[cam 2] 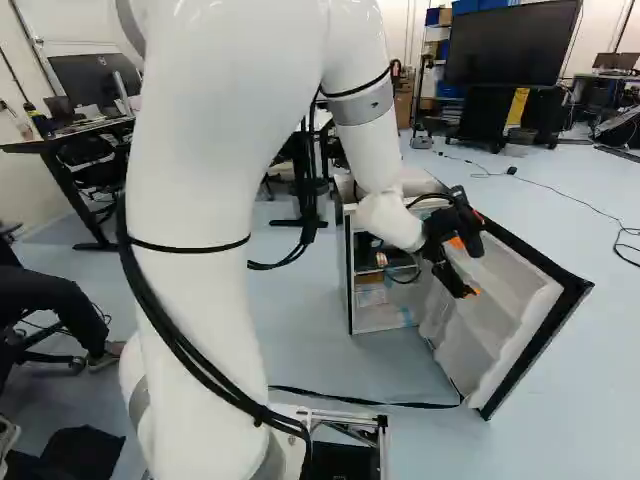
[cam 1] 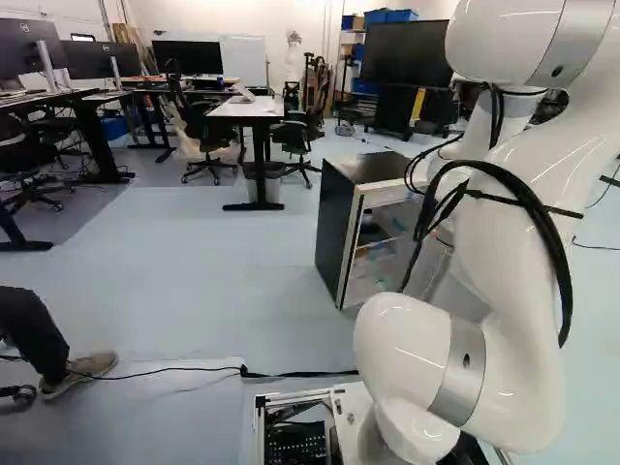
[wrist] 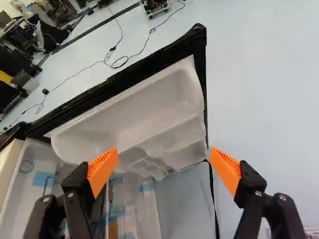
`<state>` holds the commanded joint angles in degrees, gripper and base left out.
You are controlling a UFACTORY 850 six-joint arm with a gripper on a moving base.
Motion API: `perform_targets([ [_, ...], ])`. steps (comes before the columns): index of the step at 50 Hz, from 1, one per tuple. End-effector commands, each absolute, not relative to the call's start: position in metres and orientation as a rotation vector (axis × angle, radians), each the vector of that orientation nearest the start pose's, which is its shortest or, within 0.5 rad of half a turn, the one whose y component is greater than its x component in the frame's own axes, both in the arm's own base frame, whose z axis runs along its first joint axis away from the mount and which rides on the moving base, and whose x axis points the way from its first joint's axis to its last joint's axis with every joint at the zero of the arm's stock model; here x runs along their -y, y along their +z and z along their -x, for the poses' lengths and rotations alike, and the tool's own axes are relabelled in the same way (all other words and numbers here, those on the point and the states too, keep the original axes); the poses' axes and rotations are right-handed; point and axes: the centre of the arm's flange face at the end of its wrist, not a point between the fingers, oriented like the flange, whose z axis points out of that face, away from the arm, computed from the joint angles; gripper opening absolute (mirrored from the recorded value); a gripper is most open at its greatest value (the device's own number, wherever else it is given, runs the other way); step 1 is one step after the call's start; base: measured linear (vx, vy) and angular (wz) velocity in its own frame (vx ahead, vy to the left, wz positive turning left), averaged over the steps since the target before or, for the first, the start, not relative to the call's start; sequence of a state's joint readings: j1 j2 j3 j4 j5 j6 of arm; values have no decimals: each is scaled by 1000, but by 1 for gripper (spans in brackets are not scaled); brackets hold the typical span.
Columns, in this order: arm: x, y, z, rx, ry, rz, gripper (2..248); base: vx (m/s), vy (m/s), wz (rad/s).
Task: Open the fridge door
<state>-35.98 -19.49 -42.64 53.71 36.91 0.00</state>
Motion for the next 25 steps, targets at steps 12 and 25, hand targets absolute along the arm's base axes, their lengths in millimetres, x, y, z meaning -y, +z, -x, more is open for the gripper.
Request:
perform_targets([
  [12, 302, 348, -364, -2234, -1482, 2268, 247, 0, 0, 0],
  [25, 276, 351, -352, -2063, -1498, 2395, 247, 0, 0, 0],
])
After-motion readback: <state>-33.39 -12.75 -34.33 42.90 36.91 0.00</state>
